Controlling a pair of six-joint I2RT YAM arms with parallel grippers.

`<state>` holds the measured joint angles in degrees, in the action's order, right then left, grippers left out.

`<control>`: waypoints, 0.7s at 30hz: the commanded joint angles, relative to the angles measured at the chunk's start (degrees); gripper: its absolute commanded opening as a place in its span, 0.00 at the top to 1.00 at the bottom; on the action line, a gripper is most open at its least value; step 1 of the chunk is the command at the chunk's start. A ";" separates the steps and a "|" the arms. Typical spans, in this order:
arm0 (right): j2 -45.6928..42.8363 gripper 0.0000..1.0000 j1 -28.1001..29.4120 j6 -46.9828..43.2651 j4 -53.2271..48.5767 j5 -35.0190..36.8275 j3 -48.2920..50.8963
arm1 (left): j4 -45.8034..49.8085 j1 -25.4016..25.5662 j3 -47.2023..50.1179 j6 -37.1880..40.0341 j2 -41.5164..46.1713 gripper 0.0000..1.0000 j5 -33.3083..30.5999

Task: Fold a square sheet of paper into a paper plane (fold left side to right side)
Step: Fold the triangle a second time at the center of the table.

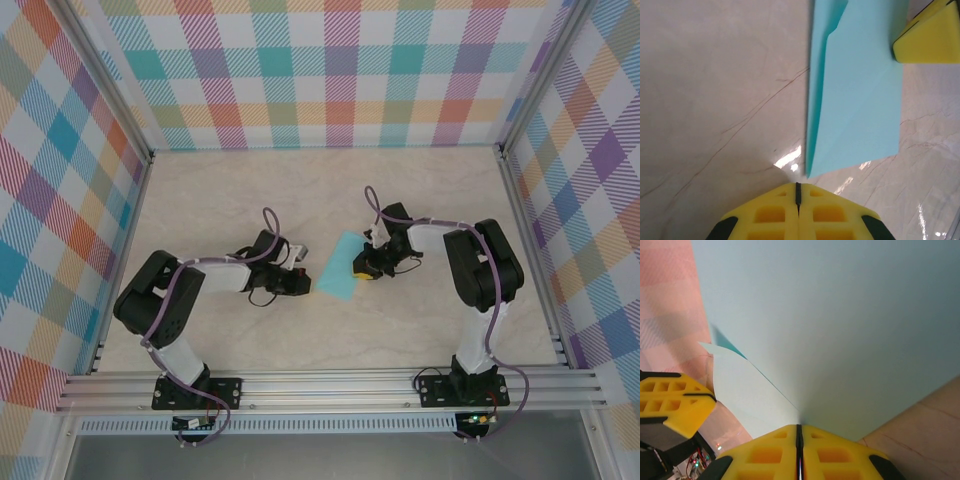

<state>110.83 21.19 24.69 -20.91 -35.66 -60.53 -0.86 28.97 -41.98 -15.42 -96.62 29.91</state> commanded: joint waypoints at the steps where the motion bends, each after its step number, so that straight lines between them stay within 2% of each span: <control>1: 0.39 0.89 -0.80 -1.76 1.29 2.23 2.35 | 4.46 -1.79 1.38 -0.74 3.58 0.96 -0.95; 5: -2.86 0.85 -0.80 -1.23 4.52 -1.31 1.84 | 1.22 -1.73 0.73 -3.06 5.48 0.82 1.47; 8: -7.38 0.74 -0.80 -1.78 4.55 -0.61 0.97 | -0.61 -1.73 -1.12 -4.25 5.00 0.72 3.24; 12: -14.29 0.57 -0.80 -3.90 1.46 4.17 1.43 | -1.34 -1.73 -4.70 -4.62 2.26 0.60 3.67; 13: -16.11 0.52 -0.80 -4.28 0.37 5.77 1.98 | -1.47 -1.73 -5.54 -4.62 1.35 0.59 3.77; 16: -20.03 0.44 -0.76 -4.69 -1.33 7.19 4.37 | -2.82 -1.65 -7.74 -4.95 -1.60 0.57 5.41; 21: -24.78 0.32 -0.79 -3.02 -0.68 6.11 9.07 | -3.80 -1.43 -10.72 -4.97 -5.97 0.55 7.18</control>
<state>87.39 20.62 21.69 -19.55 -29.80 -54.28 -3.42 27.92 -50.87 -20.05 -100.42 34.83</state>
